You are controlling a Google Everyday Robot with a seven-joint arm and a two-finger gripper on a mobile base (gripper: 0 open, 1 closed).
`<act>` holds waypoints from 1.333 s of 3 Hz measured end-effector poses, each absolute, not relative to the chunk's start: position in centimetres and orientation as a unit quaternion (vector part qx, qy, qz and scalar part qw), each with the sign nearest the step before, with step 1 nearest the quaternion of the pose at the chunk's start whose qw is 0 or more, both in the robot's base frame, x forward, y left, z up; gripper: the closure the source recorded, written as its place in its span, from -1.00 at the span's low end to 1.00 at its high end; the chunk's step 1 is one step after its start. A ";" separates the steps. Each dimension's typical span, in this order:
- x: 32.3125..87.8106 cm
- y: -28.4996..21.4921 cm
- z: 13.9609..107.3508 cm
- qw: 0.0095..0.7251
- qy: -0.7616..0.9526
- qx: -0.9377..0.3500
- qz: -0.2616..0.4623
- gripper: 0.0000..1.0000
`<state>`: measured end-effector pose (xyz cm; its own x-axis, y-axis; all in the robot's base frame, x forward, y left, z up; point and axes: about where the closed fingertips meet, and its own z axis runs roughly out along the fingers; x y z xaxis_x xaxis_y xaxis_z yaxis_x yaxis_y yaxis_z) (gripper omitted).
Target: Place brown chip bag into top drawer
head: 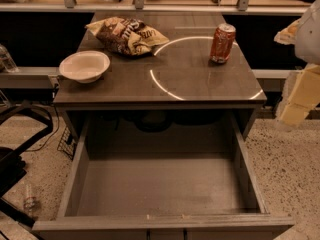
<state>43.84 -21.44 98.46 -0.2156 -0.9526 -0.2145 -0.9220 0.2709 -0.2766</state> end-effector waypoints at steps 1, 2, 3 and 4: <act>43.8 -21.4 98.5 0.172 0.778 -0.602 -0.045 -1.00; 44.8 -21.2 98.2 0.207 0.776 -0.594 -0.042 -1.00; 49.6 -19.3 97.7 0.281 0.772 -0.570 -0.010 -1.00; 58.2 -16.5 97.4 0.382 0.746 -0.543 0.039 -1.00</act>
Offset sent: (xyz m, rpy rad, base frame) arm 0.0325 0.0063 -0.0125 0.1597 -0.1577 -0.0193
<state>58.18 -16.45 97.44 -0.1172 -0.7808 -0.6137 -0.8411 0.4066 -0.3567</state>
